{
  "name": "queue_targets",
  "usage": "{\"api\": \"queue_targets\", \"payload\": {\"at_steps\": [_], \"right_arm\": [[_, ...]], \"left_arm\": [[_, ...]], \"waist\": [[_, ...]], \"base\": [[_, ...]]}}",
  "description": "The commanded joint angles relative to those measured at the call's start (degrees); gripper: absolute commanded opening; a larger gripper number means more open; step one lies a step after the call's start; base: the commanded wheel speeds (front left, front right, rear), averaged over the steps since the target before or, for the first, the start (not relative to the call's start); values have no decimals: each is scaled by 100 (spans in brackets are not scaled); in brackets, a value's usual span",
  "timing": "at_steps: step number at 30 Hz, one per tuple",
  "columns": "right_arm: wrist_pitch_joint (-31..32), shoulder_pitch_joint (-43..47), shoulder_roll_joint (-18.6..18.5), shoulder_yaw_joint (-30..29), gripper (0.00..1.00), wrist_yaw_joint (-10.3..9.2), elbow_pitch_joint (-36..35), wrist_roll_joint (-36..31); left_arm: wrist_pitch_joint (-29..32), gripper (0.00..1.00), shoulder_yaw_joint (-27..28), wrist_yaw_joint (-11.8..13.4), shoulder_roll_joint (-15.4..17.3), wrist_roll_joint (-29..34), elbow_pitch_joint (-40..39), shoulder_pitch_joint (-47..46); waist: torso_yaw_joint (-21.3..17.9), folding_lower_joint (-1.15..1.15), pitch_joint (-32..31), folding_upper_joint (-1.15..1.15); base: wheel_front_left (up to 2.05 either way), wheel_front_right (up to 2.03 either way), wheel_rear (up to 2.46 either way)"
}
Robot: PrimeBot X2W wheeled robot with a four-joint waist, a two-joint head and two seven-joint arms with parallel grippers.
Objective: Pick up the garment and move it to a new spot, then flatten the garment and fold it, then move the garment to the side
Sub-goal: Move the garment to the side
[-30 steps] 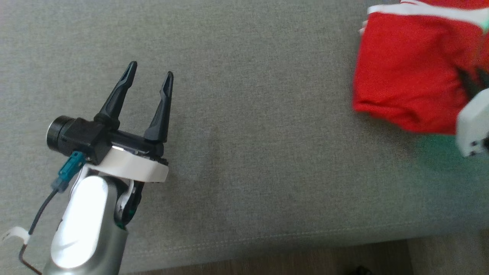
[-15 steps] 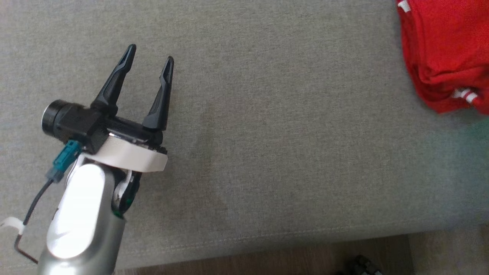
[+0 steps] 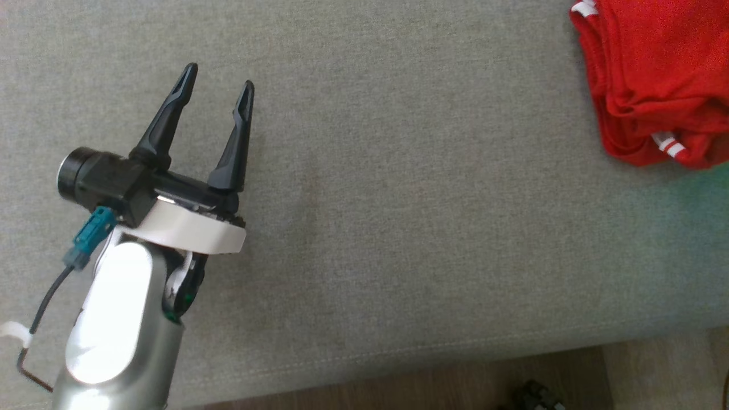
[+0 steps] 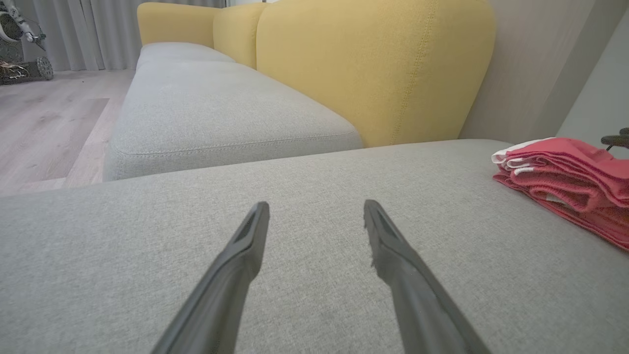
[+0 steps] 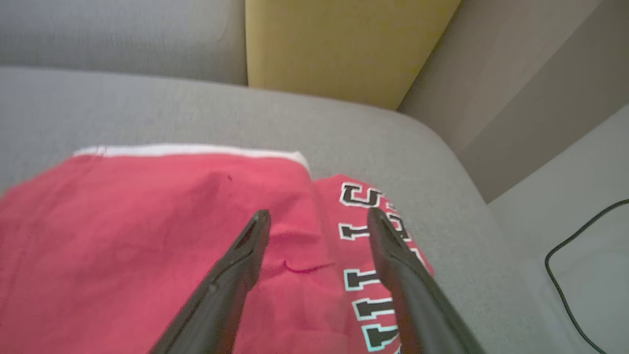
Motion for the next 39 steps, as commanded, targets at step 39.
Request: {"api": "queue_targets", "payload": {"at_steps": [39], "right_arm": [[-2407,2726,2000,765,100,-4,-1410,100]], "left_arm": [[-28,100,681,430,190,-182,-124,1652]], "waist": [[880,0,-2104,0]], "base": [[0,0,0]]}}
